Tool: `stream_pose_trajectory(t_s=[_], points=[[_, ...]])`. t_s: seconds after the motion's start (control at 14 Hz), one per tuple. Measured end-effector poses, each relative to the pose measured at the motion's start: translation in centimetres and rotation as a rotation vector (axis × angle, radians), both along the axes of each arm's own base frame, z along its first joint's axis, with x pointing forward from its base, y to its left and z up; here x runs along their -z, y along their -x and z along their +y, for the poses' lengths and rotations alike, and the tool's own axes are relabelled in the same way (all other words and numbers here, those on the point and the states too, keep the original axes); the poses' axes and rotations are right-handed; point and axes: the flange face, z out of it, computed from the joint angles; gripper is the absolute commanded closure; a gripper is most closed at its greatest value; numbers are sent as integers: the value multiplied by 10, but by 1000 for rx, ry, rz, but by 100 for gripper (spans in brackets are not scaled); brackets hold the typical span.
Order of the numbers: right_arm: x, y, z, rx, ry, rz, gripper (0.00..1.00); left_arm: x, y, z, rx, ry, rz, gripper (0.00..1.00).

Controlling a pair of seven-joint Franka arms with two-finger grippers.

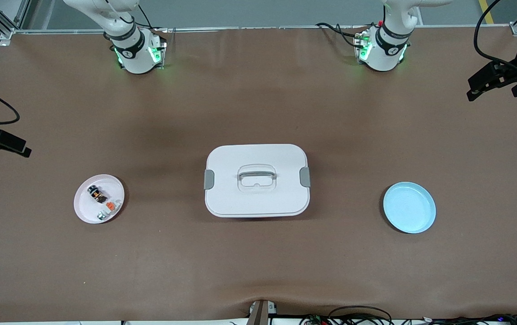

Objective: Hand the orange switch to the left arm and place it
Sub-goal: 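Move the right gripper toward the white plate with switches, then lower the right gripper over the black-and-orange switch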

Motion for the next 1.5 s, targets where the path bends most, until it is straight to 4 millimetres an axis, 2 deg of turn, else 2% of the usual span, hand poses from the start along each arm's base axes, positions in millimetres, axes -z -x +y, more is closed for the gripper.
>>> stream_pose_trajectory(t_s=[0.21, 0.36, 0.57, 0.79, 1.07, 1.29, 1.5], points=[[15, -5, -1, 2, -2, 25, 0, 1, -1, 0, 1, 0, 2, 0], [30, -10, -9, 16, -4, 46, 0, 3, -2, -2, 4, 0, 6, 0], [53, -16, -37, 84, -4, 49, 0, 8, -3, -4, 7, -1, 18, 0], [89, -18, -62, 211, -5, 66, 0, 15, -3, -4, 8, -4, 49, 0], [135, -24, -61, 363, 0, 31, 0, 21, -4, -8, 14, -5, 66, 0], [186, -17, -59, 381, 2, -2, 0, 22, -4, -9, 15, -6, 74, 0], [220, -14, -56, 389, 2, -27, 0, 24, -1, -8, 15, -8, 97, 0]])
